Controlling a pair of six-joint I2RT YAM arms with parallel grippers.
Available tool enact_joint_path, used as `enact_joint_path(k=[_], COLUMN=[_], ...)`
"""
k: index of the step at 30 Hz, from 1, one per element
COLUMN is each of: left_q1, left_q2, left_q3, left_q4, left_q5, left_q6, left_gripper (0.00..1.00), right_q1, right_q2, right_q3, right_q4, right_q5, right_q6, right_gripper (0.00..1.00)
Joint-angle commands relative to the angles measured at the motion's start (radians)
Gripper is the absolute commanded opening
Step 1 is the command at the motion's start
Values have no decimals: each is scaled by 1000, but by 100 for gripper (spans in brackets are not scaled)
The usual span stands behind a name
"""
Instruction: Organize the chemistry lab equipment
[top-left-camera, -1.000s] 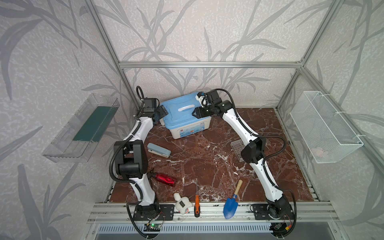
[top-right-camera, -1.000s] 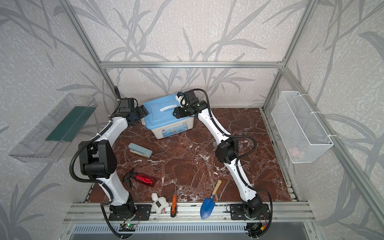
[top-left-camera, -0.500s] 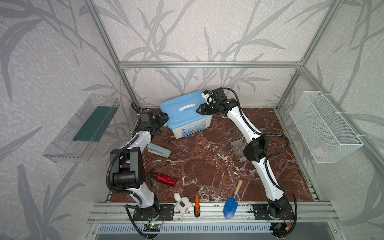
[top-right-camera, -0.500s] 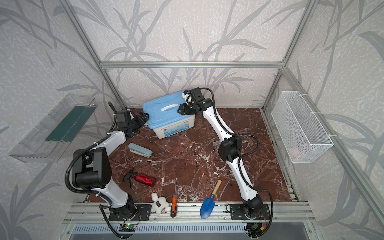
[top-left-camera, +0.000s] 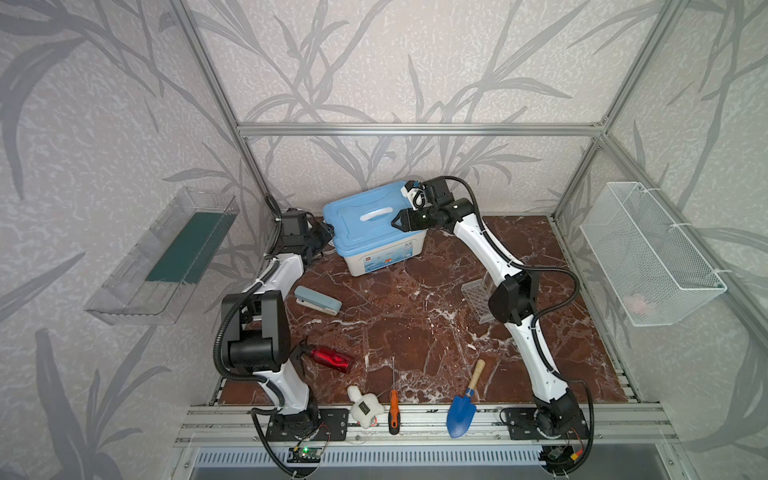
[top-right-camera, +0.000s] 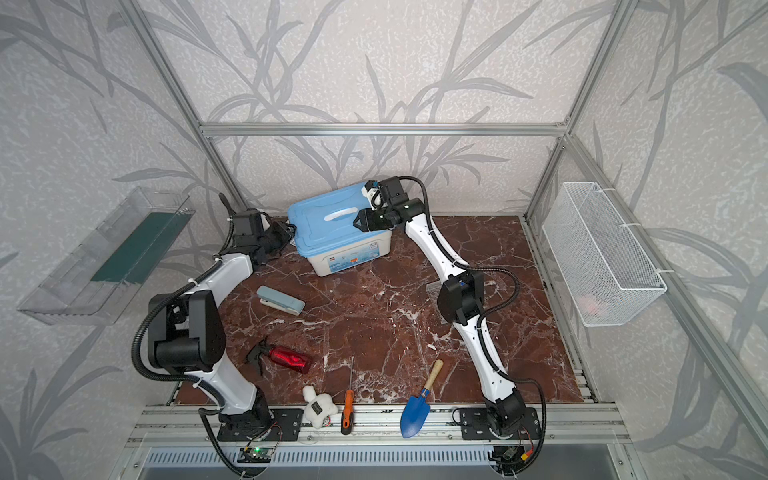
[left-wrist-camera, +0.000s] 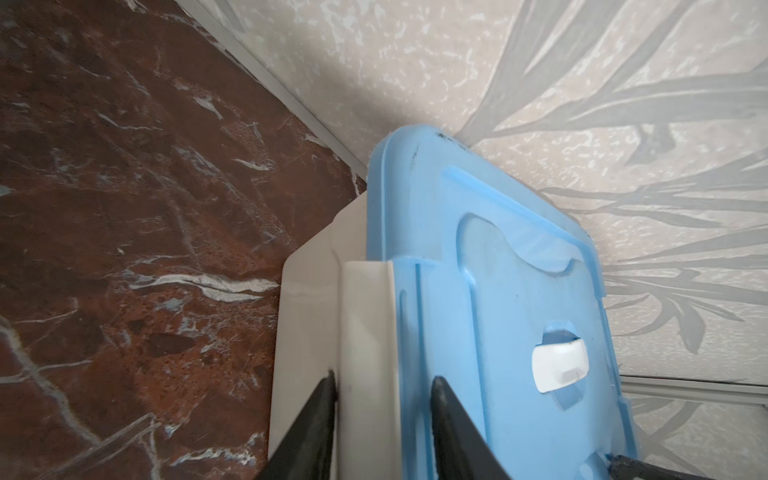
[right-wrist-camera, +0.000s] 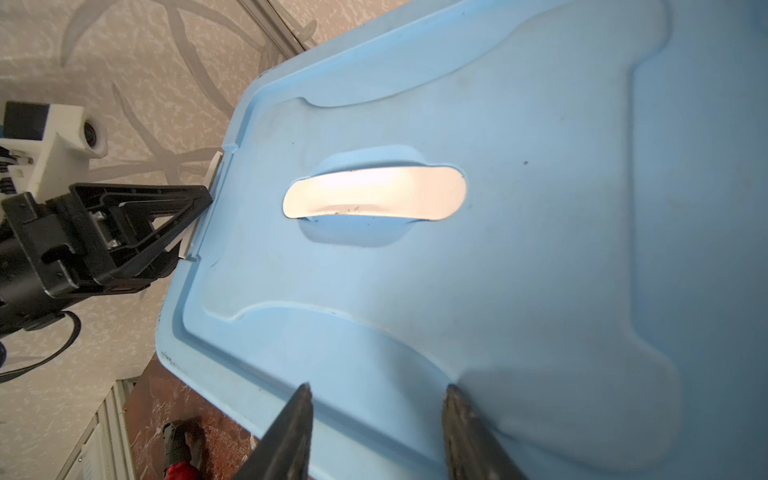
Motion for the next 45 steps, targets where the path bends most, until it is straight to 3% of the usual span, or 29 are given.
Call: enact_joint_path(k=[1,4,8,12,14,19,25,31,33,38,45], left_q1=[-12,-40,-66,-63,-59,-59,-59,-59,-56,-45,-48], left_q2=[19,60,113,118,122,104,104,104,107,119,95], left_q3=[38,126,238,251,250,220,227,223,225,221,209], left_q4=[-219,-339,-521,-542,-529,-471,-476,-469,-465,-443,-347], left_q5=[-57,-104,-198,-232,-201,-159,-161,-164,-158,-141,-106], left_q6=[95,164,240,253,243,213,208,202,198,182,127], left_gripper=[37,30,28,21,25,25,25,27,27,29,34], right_q1=[-36,-80,-112,-137,-160,-189,-194,-194,-192,-178,-125], right_q2=[-69,-88,-89,-67,-6,140,124,138,155,181,75], right_q3=[12,-6,-9,-19,41,231,120,39,28,111,30], right_q4=[-7,40,70,97,80,3,91,244,330,269,125], right_q5=[-23,-20,-22,38,-10,-60,-125,-311,-359,-336,-156], right_q6=[-3,19,-2,10,49,69,109,238,289,225,22], right_gripper=[50,55,78,100,99,99,99,99,95,80,65])
